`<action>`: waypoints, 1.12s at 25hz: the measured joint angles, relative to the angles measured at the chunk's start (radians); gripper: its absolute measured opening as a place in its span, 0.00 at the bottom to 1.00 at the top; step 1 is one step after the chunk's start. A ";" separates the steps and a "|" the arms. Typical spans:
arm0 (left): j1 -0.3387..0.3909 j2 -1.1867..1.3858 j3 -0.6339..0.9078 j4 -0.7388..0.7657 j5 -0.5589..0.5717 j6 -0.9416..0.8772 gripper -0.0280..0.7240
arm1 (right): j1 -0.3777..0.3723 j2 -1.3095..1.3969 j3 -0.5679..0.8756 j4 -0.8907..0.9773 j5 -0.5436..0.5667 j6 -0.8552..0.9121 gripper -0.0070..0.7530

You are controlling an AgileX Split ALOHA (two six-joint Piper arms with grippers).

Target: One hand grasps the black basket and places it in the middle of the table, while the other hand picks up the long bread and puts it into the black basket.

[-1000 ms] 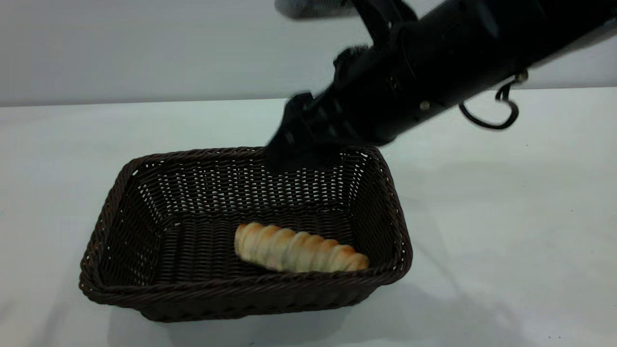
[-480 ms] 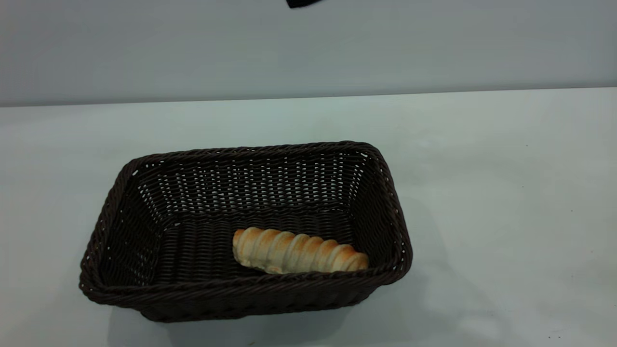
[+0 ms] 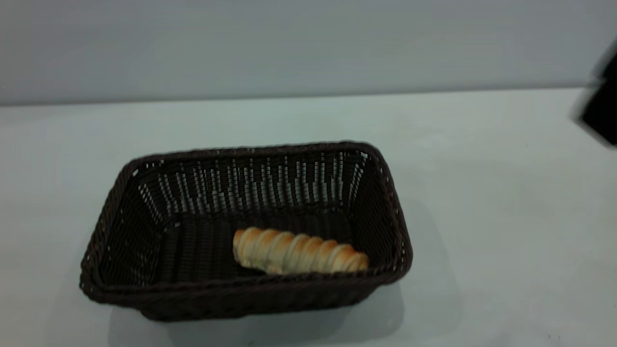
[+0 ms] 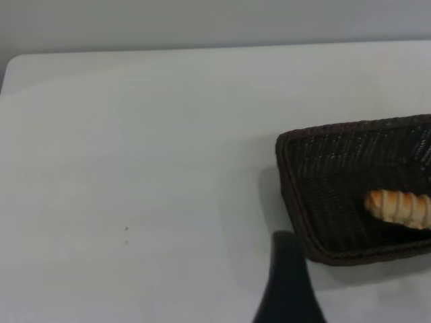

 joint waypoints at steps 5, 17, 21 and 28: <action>0.000 -0.123 0.083 -0.016 0.001 0.006 0.83 | 0.000 -0.217 0.127 -0.002 0.086 0.023 0.59; 0.000 -0.306 0.352 -0.077 -0.001 0.072 0.83 | 0.000 -0.620 0.356 -0.012 0.136 0.073 0.59; 0.000 -0.306 0.391 -0.080 -0.005 0.101 0.83 | 0.000 -0.709 0.360 -0.038 0.167 0.122 0.59; 0.000 -0.306 0.436 -0.080 -0.019 0.140 0.83 | 0.000 -0.857 0.365 -0.080 0.179 0.180 0.59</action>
